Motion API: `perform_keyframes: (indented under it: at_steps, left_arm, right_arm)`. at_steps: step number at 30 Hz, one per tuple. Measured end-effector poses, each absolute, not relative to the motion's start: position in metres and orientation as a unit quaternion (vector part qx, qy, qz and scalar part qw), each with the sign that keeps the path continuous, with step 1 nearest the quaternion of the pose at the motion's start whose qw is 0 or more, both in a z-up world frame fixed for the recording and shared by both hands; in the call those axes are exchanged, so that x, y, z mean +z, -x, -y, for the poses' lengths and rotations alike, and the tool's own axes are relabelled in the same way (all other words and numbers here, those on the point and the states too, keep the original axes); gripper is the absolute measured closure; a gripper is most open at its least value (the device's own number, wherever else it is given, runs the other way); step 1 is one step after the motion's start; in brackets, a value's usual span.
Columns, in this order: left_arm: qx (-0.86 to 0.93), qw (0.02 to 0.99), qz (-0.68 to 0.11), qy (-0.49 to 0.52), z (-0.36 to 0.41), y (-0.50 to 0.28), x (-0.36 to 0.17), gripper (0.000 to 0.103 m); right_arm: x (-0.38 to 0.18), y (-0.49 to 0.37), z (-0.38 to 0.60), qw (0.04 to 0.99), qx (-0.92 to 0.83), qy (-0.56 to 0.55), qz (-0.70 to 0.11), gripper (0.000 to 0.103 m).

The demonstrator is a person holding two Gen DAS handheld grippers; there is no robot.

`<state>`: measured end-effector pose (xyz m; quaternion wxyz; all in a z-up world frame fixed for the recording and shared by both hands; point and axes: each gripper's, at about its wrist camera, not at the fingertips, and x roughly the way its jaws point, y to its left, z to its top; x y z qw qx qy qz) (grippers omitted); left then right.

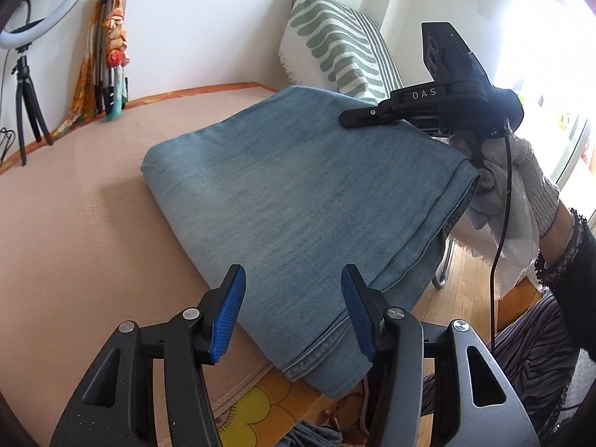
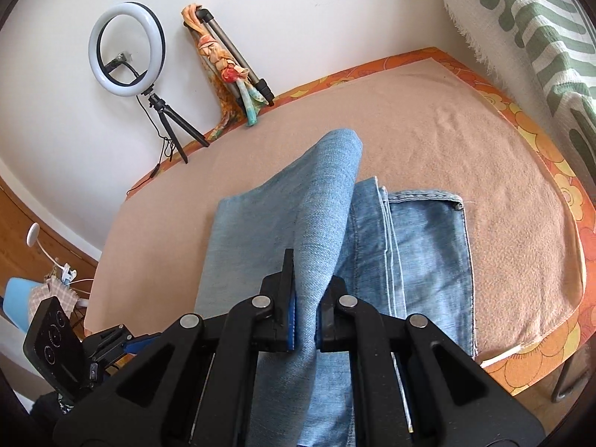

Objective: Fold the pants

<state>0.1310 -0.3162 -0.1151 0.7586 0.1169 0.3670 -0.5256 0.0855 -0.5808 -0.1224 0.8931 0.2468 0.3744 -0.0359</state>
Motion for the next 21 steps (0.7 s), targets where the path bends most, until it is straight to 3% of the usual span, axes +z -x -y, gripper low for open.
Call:
perform_keyframes:
  at_steps: [21]
  left_arm:
    - [-0.528, 0.736, -0.380, -0.189, 0.353, -0.099, -0.138, 0.051]
  right_arm:
    - [-0.168, -0.082, 0.615, 0.889, -0.068, -0.176, -0.417, 0.095]
